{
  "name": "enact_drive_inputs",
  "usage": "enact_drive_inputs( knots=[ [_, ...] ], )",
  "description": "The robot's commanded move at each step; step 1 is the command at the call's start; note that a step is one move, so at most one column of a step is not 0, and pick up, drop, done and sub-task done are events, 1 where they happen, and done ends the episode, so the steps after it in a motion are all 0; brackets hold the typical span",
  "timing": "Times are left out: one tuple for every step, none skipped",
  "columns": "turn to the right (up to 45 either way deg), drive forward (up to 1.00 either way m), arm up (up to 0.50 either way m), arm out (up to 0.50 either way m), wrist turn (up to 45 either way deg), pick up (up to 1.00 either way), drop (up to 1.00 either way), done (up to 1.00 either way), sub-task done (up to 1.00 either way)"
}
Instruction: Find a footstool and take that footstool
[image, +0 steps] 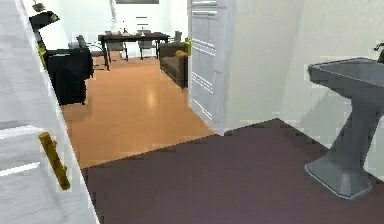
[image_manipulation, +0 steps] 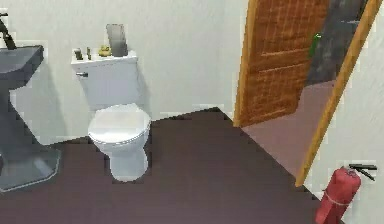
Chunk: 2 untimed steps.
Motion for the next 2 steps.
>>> enact_drive_inputs(
  knots=[
    [0.0,1.00,0.00,0.00,0.0,0.00,0.00,0.00,0.00],
    [-12.0,0.00,0.00,0.00,0.0,0.00,0.00,0.00,0.00]
  ],
)
